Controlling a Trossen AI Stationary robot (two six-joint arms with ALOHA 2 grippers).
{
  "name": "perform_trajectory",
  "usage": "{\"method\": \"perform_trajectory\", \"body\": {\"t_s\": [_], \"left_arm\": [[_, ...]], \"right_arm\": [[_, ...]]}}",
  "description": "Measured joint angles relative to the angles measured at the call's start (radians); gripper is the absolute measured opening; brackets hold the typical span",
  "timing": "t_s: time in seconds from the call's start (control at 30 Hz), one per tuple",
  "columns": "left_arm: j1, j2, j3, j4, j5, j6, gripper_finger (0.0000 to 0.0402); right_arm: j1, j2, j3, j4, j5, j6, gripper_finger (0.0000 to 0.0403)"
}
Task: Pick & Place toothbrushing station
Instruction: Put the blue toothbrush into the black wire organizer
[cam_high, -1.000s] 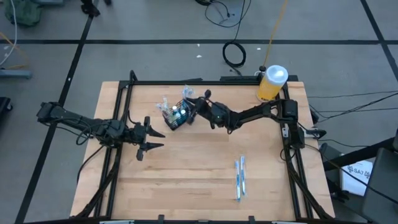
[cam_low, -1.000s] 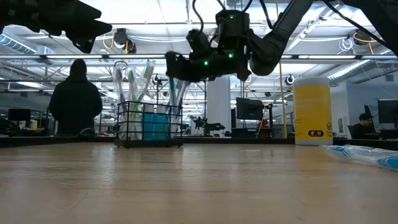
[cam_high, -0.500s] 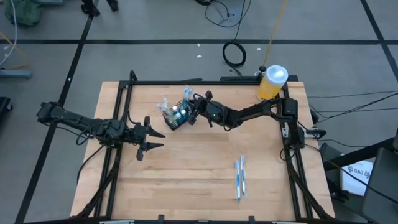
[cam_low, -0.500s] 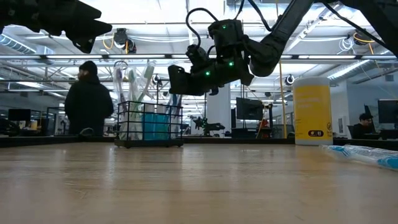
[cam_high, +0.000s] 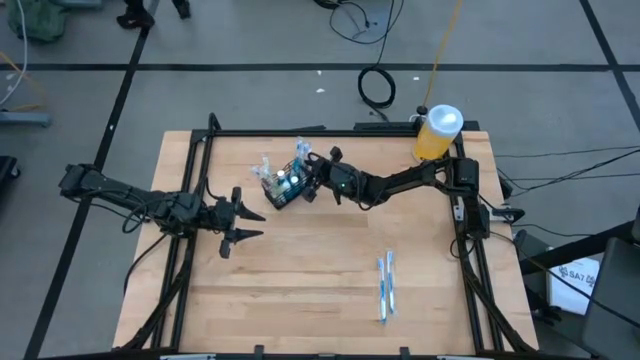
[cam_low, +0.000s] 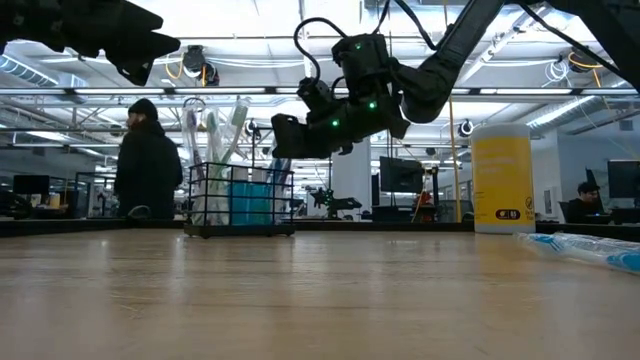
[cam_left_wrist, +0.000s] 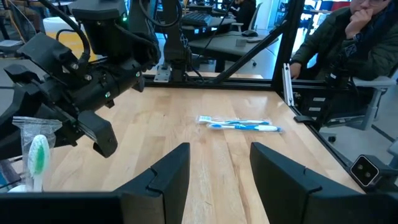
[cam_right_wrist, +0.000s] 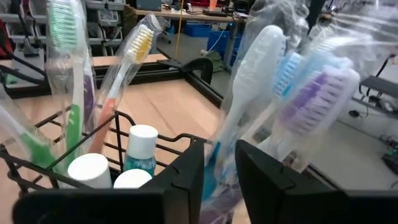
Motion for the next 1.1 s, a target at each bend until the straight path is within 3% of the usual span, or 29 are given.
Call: {"method": "perform_trajectory", "body": {"t_s": [0.3, 0.53, 0.9, 1.1], "left_arm": [[0.0, 0.0, 0.0, 0.0, 0.0, -0.002, 0.0175], [0.0, 0.0, 0.0, 0.0, 0.001, -0.005, 0.0175], [0.0, 0.0, 0.0, -0.001, 0.002, -0.026, 0.0175], [0.0, 0.0, 0.0, -0.002, 0.002, -0.026, 0.0175]], "right_arm": [[0.015, -0.033, -0.001, -0.032, 0.001, -0.022, 0.0154], [0.072, -0.09, 0.0, -0.16, 0.002, -0.035, 0.0195], [0.285, -0.318, 0.001, -0.742, 0.0, 0.177, 0.0195], [0.43, -0.447, -0.001, -1.152, -0.015, 0.479, 0.0198]]}}
